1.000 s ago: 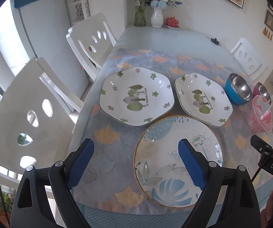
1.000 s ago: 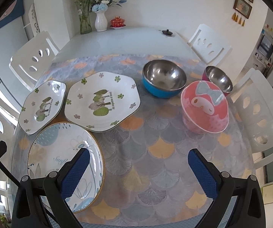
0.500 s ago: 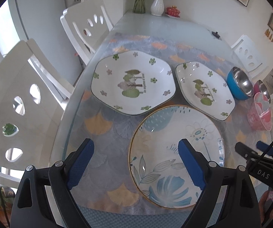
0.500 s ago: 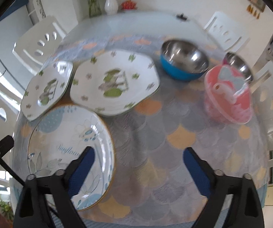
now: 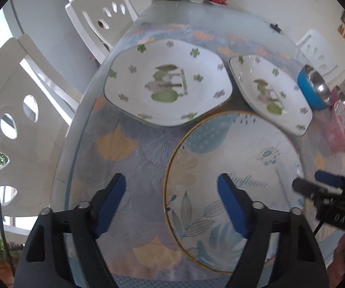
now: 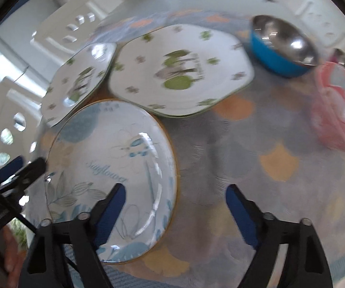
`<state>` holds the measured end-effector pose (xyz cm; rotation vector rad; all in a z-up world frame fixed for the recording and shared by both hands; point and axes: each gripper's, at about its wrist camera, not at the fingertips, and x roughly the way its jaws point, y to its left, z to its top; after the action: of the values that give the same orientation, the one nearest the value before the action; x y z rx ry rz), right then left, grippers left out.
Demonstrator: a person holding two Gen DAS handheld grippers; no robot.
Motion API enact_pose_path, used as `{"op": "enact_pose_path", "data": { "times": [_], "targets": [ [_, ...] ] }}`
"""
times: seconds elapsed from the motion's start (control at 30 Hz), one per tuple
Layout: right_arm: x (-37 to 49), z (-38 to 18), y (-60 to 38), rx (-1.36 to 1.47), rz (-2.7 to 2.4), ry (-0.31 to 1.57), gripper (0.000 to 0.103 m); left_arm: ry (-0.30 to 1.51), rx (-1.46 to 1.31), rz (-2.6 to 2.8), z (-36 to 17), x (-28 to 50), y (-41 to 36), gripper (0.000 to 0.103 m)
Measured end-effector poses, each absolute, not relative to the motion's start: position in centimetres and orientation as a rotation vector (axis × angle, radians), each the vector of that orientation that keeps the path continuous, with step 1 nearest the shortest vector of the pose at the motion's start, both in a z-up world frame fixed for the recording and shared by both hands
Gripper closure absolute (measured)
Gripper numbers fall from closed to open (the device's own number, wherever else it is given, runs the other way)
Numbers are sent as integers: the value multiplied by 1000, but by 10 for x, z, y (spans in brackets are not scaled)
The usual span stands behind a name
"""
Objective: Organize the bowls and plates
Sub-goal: 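Lower both grippers onto the Sunflower plate rim and close them, then lift the Sunflower plate with both grippers and carry it toward the table edge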
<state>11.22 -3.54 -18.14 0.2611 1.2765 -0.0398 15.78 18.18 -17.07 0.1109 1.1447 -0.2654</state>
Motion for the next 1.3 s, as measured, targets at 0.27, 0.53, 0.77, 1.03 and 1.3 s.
{"op": "enact_pose_path", "data": {
  "times": [0.27,0.53,0.77,1.03,1.3],
  "targets": [
    [113,-205,-38,330,17,1288,45,1195,28,-307,-189,162,189,67],
    [111,-210,-43,387,42,1237,69,1211,-11,-331,-201,160,190,86],
    [109,-211,-36,381,93,1216,79,1224,-64,-399,-203,165,199,86],
    [107,-208,-29,358,126,1207,79,1222,-33,-459,-203,163,200,86],
    [90,-188,-18,300,172,1177,79,1206,8,-485,-193,144,207,86]
  ]
}}
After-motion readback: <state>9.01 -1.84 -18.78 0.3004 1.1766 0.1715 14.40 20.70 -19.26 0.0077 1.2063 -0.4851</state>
